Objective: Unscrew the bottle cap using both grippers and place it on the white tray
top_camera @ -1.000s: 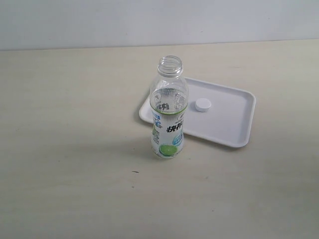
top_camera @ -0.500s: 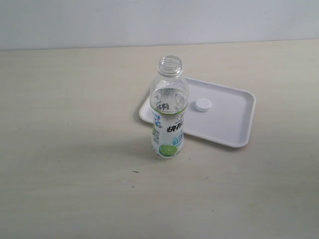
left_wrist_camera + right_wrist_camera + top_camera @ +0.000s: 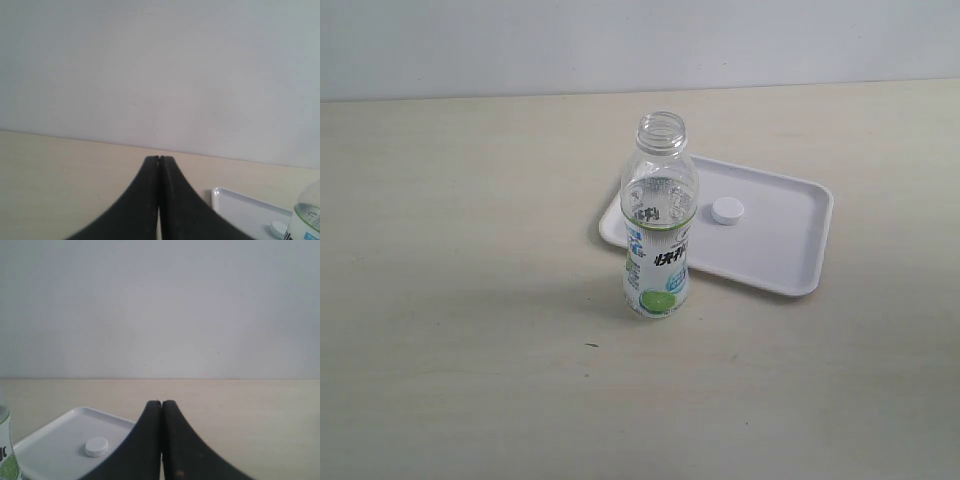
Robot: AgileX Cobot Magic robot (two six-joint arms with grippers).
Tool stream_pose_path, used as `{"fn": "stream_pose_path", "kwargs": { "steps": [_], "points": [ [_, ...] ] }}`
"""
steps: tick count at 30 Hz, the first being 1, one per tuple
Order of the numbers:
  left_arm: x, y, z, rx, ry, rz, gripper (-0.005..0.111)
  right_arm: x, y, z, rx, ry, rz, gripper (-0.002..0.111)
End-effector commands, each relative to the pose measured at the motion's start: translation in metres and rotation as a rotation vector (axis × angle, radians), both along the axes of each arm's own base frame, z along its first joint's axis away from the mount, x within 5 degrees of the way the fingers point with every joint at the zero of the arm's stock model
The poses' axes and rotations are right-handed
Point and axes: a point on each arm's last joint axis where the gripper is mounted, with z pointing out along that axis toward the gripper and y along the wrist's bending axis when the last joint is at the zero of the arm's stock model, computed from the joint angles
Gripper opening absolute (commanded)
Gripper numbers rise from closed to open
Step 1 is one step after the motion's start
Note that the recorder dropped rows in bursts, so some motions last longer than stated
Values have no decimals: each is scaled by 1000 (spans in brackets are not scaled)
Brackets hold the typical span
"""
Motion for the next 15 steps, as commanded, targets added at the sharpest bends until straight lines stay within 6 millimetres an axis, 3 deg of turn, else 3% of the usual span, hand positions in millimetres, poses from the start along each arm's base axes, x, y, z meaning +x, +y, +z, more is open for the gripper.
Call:
{"fn": "stream_pose_path", "kwargs": {
  "steps": [1, 6, 9, 15],
  "points": [
    [-4, 0, 1, 73, -38, 9, 0, 0, 0, -1, -4, -8, -5, 0],
    [-25, 4, 8, 102, -177, 66, 0, 0, 0, -1, 0, -8, -5, 0],
    [-27, 13, 2, 87, -122, 145, 0, 0, 0, -1, -2, -10, -5, 0],
    [-29, 6, 6, 68, -165, 48, 0, 0, 0, -1, 0, -10, -5, 0]
  ]
}}
